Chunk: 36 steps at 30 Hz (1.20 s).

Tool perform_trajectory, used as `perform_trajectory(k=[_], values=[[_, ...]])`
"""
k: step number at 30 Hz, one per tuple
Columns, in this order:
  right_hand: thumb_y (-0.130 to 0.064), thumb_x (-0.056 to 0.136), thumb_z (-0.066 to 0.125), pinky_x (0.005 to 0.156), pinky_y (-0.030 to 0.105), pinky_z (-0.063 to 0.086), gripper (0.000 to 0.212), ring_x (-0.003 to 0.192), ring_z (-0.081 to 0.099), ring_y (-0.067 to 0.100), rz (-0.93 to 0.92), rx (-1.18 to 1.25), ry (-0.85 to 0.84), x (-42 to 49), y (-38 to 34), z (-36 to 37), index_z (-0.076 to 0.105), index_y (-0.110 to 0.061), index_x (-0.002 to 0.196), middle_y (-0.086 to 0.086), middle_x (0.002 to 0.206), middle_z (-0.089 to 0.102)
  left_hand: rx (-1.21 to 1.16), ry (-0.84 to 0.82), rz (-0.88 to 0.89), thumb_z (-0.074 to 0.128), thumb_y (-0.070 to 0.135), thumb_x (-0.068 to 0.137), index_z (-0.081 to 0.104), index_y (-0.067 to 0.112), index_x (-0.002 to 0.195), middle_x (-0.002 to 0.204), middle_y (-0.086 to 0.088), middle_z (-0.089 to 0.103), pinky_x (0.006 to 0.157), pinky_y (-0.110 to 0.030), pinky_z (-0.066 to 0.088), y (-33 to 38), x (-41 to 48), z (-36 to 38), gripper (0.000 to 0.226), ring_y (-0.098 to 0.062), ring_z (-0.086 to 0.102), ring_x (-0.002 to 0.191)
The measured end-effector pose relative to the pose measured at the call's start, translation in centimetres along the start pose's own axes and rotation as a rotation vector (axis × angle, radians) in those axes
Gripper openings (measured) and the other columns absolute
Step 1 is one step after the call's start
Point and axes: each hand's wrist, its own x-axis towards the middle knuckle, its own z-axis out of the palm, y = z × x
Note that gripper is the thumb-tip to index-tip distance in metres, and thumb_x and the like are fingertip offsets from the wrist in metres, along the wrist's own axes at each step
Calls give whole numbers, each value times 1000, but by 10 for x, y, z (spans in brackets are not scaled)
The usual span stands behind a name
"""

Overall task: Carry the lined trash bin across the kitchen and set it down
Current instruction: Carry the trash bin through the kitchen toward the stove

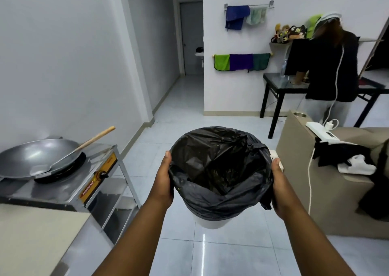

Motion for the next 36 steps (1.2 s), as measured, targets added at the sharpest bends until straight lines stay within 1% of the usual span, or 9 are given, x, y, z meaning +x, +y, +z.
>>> perform_trajectory(k=[4, 6, 10, 14, 18, 24, 27, 32, 36], values=[[-82, 82, 38, 111, 54, 43, 70, 124, 62, 26, -6, 80, 22, 79, -27, -2, 69, -33, 122, 3, 128, 71, -6, 41, 39, 33, 58, 97, 76, 35, 105, 116, 6, 75, 109, -44, 42, 11, 76, 14, 49, -19, 63, 119], [-83, 81, 36, 106, 51, 49, 77, 117, 66, 21, -19, 45, -8, 118, -38, -2, 68, -31, 126, 4, 128, 71, -17, 53, 61, 32, 56, 98, 74, 32, 109, 120, 3, 74, 108, -43, 43, 13, 110, 20, 49, -21, 63, 120], [-82, 83, 29, 51, 18, 54, 85, 79, 71, 8, -5, -18, -51, 186, -51, 1, 61, -26, 138, 9, 131, 69, -27, 74, 79, 32, 55, 99, 73, 29, 112, 121, 1, 73, 107, -42, 44, 14, 169, 22, 50, -21, 63, 121], [-95, 61, 41, 110, 53, 45, 96, 121, 64, 26, -4, -15, -75, 258, -64, 17, 65, -35, 131, -3, 123, 74, -48, 98, 98, 32, 55, 99, 73, 29, 111, 120, 0, 74, 109, -44, 43, 17, 239, 9, 50, -22, 62, 121], [-96, 60, 44, 116, 49, 38, 104, 128, 60, 17, -26, -38, -96, 337, -73, 33, 59, -31, 140, -4, 136, 68, -84, 82, 104, 31, 55, 99, 70, 24, 120, 126, -5, 71, 111, -47, 41, 18, 323, -8, 54, -24, 62, 123], [-93, 69, 40, 110, 48, 43, 96, 127, 59, 17, -28, -103, -79, 453, -97, 59, 55, -34, 143, -2, 140, 65, -107, 51, 86, 30, 56, 99, 63, 20, 130, 130, -7, 68, 112, -50, 40, 37, 454, -28, 58, -26, 60, 124], [-94, 68, 39, 76, 36, 50, 99, 112, 62, 27, -29, -116, -44, 509, -108, 73, 57, -30, 142, 10, 137, 66, -81, 57, 86, 30, 58, 98, 64, 21, 129, 130, -6, 68, 112, -51, 39, 48, 514, -42, 59, -27, 60, 125], [-91, 70, 38, 54, 21, 53, 98, 105, 64, 28, -15, -76, -72, 585, -117, 95, 58, -27, 141, 10, 134, 68, -54, 34, 107, 29, 56, 99, 66, 17, 125, 130, -10, 68, 112, -51, 40, 64, 591, -52, 59, -26, 60, 125], [-84, 78, 31, 49, 21, 51, 93, 69, 69, 11, -19, -72, -144, 655, -116, 104, 58, -20, 141, 12, 113, 71, -76, 53, 134, 30, 54, 100, 72, 20, 113, 122, -8, 71, 114, -50, 37, 67, 649, -63, 55, -27, 60, 125]])
